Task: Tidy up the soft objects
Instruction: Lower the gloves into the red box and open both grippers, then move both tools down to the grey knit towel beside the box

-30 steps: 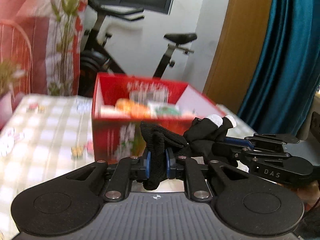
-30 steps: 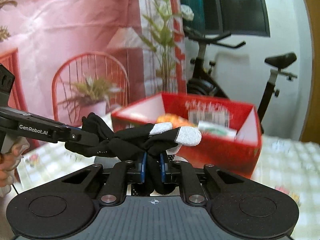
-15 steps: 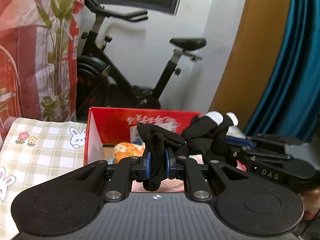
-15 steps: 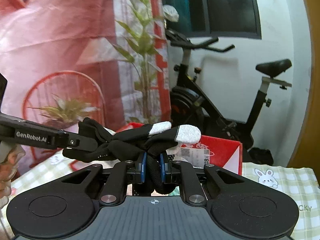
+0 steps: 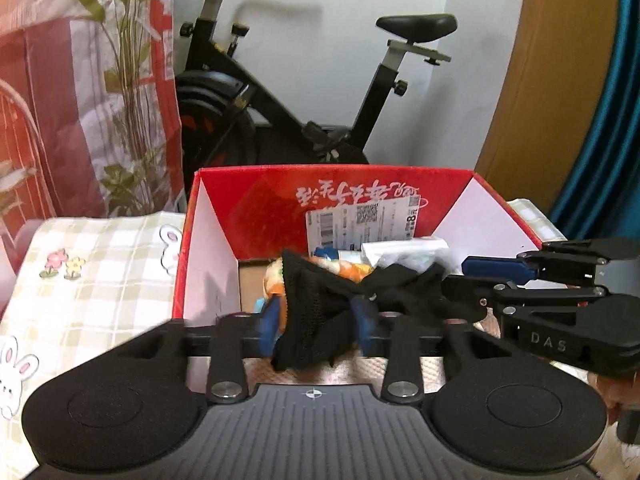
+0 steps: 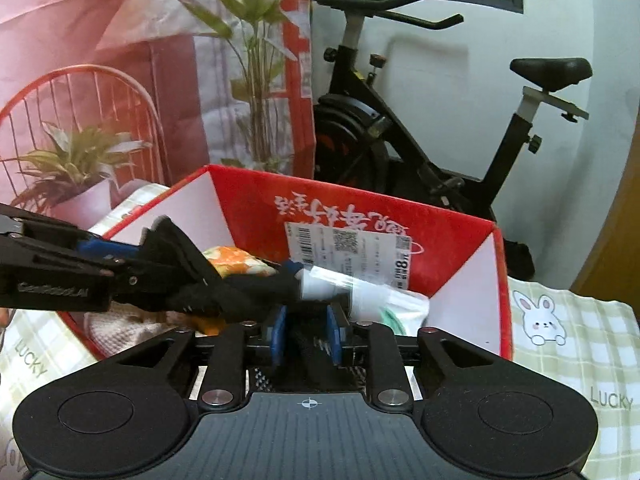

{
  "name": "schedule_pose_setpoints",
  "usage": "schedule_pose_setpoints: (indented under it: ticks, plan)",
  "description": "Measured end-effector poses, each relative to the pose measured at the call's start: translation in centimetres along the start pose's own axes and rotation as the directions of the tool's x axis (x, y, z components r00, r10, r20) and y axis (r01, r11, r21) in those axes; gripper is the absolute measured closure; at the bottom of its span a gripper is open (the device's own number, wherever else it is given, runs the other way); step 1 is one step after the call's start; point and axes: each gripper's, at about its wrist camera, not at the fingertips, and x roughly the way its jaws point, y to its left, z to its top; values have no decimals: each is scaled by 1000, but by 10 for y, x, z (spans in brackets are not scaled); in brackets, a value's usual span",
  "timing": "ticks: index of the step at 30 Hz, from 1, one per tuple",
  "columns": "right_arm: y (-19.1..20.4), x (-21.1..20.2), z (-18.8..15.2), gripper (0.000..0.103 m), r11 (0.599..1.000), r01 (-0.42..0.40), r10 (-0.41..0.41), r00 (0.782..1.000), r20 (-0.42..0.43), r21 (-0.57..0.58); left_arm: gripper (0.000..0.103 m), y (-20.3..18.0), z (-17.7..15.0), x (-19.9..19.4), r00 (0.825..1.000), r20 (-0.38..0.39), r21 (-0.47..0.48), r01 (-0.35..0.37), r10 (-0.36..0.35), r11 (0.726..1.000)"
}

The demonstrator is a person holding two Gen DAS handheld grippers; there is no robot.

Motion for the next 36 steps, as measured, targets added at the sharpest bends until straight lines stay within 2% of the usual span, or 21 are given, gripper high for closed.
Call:
schedule_pose_setpoints:
  ticks: [1,2,4,6,8,12,18,21,26,30,36]
  plan:
    - [-1,-1,0,69,1000,8,-8,1000,0,-4,40,-1,-1,-3,1000,13,2,-1,1,1000]
    - [-1,-2,-1,54,1000,23,-23,1000,3,-4,35,-1,-1,-6,1000,23,2,-3,3,1000]
    - [-5,-7,-3,38,999,37,-37,999,16,16,16,-1,-1,-12,999,35,-3,-9,9,1000]
    - [-7,-14,-5,31,999,27,-28,999,40,30,8,-1,-3,-19,998,54,-2,-12,12,1000]
    - [-11,-21,-6,13,999,36,-38,998,47,31,5,-3,-5,-27,998,63,9,-25,24,1000]
    - [-12,-40,-7,1,999,49,-50,996,74,15,0,-7,-8,-38,995,74,27,-76,73,997]
    - [-14,-69,-9,0,998,47,-52,991,125,43,0,-16,-13,-63,977,127,51,-178,170,983]
    - [-15,-82,-13,0,997,40,-50,988,147,71,0,-20,-16,-75,970,146,62,-205,194,977]
    - [-15,-99,-22,0,994,48,-67,980,188,103,0,-26,-24,-96,944,208,67,-274,255,959]
    - [-14,-110,-30,0,988,57,-84,978,192,146,0,-22,-30,-109,944,223,35,-256,242,966]
    - [-10,-128,-46,0,988,64,-94,971,219,139,0,-19,-47,-115,952,201,24,-242,233,970]
